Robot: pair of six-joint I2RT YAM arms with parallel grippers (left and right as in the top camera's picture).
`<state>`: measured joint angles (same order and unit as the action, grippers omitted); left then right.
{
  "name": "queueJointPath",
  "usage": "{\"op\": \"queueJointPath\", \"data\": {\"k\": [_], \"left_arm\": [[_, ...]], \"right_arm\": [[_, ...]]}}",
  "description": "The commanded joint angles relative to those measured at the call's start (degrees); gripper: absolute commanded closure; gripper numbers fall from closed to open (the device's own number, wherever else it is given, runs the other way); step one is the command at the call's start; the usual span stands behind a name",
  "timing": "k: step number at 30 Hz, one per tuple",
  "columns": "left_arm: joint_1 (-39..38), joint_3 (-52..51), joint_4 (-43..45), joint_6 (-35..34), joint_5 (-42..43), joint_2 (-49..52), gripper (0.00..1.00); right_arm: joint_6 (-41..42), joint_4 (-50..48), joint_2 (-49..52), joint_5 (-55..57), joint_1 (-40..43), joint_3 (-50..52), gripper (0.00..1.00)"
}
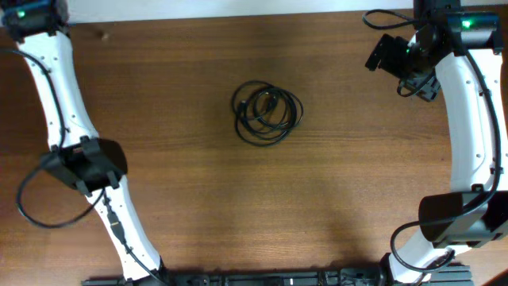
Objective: Untangle cables
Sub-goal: 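Pull the held cable with the left gripper toward the far-left corner, then lower the cable at the far left and open the left gripper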
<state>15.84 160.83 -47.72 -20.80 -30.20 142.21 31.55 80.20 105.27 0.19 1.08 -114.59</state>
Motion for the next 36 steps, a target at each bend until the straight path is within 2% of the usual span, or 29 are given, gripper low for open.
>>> {"op": "queueJointPath", "data": {"k": [1,3,4,8,12,14,15,16,17,18,19,20,25,27,29,30,31,34,36], "left_arm": [[3.04,0.39,-0.02,-0.17,8.59,2.27,0.94],[3.82,0.37,-0.07,-0.2,18.84,2.93,0.98],[3.82,0.37,-0.04,-0.2,28.44,3.08,1.0],[3.8,0.37,-0.98,-0.39,42.71,3.08,0.99],[3.85,0.33,-3.43,-0.39,37.38,4.7,0.97],[3.89,0.33,-7.19,-0.39,35.71,6.4,0.88],[3.87,0.33,-8.52,-0.39,35.71,6.91,0.82],[3.89,0.33,-9.57,-0.37,35.71,7.28,0.67],[4.0,0.33,-10.03,-0.39,35.74,7.28,0.35],[4.11,0.37,-10.05,-0.44,35.95,6.86,0.18],[4.31,0.44,-10.12,-0.5,35.98,6.12,0.06],[4.44,0.55,-10.29,-1.86,35.98,5.09,0.02],[4.57,0.57,-11.67,-3.13,40.59,-0.96,0.03],[4.44,0.52,-17.9,-2.91,41.07,-0.85,0.09],[3.5,0.44,-25.9,0.94,40.28,2.36,0.13],[2.93,0.44,-27.41,1.22,40.24,4.39,0.1],[2.51,0.44,-28.39,1.2,40.28,6.51,0.06],[1.88,0.44,-30.38,4.04,41.38,12.5,0.05],[1.6,0.44,-30.29,9.4,46.23,14.8,0.05]], "right_arm": [[0.22,-0.04,0.0,0.7,0.11,0.15,0.02],[0.22,-0.04,0.0,0.7,0.11,0.15,0.02],[0.2,-0.04,0.0,0.7,0.11,0.15,0.02],[0.22,-0.04,0.0,0.7,0.11,0.15,0.02],[0.22,-0.04,0.0,0.7,0.11,0.15,0.02],[0.22,-0.04,0.0,0.7,0.11,0.15,0.02],[0.2,-0.04,0.0,0.7,0.11,0.15,0.02],[0.22,-0.04,0.0,0.7,0.11,0.15,0.02],[0.22,-0.04,0.0,0.7,0.11,0.15,0.02],[0.22,-0.04,0.0,0.7,0.11,0.15,0.02],[0.22,-0.07,0.0,0.7,0.11,0.15,0.02],[0.22,-0.04,0.0,0.7,0.11,0.15,0.02],[0.22,-0.04,0.0,0.7,0.11,0.15,0.02],[0.22,-0.04,0.0,0.7,0.11,0.15,0.02],[0.22,-0.04,0.0,0.7,0.11,0.15,0.02],[0.2,-0.04,0.0,0.7,0.11,0.15,0.02],[0.2,-0.04,0.0,0.7,0.11,0.15,0.02],[0.22,-0.04,0.0,0.7,0.11,0.15,0.02],[0.2,-0.04,0.0,0.7,0.11,0.15,0.02]]}}
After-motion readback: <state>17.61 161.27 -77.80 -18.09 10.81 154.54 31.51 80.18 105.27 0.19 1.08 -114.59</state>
